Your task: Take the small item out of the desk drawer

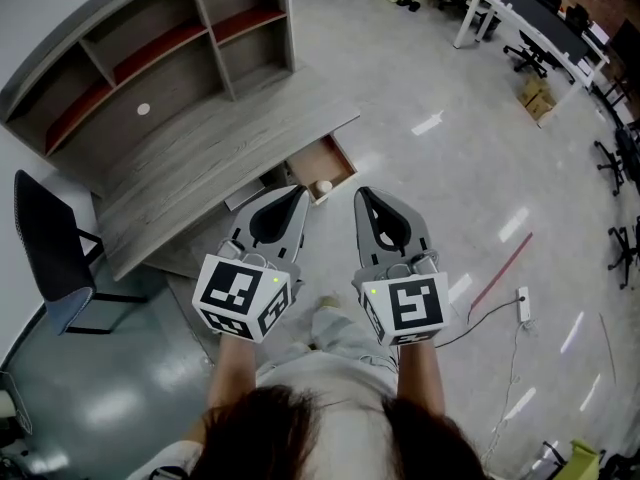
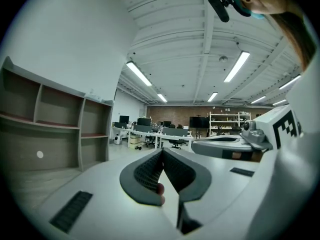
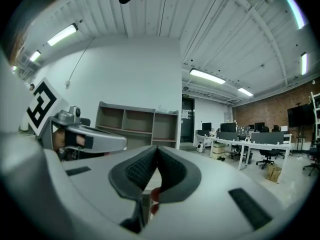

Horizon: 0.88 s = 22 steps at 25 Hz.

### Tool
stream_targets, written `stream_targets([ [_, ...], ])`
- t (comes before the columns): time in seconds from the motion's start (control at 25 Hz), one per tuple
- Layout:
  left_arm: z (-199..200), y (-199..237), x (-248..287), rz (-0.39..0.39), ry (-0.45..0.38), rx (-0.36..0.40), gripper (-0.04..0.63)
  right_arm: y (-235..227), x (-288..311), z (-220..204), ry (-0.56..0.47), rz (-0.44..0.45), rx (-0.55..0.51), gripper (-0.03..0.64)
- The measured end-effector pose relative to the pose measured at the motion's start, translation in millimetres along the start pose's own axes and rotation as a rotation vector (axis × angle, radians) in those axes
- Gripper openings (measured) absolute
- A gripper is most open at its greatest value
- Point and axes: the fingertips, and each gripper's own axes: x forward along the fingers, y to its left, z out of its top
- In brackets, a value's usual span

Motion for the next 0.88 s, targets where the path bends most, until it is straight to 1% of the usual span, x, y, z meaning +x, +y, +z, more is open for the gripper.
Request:
stream_targets([
  [0.24, -3, 11, 32, 0.026, 0.007, -0.003, 0.017, -24, 25, -12, 0.019, 0.025, 0.007, 0.026],
  [0.44, -6, 14, 51, 0.033, 0.006, -0.014, 0.017, -38, 40, -21, 0.021, 0.047, -0.012, 0.028],
  [0.72, -14, 19, 68, 0.078, 0.020, -0.011, 0.017, -52, 58, -40, 0.042, 0.081, -0.005, 0.028],
  [0.88, -20, 26, 71, 0.106, 0.028, -0.022, 0.017, -53, 68, -55, 0.072, 0.103, 0.020, 0.028],
])
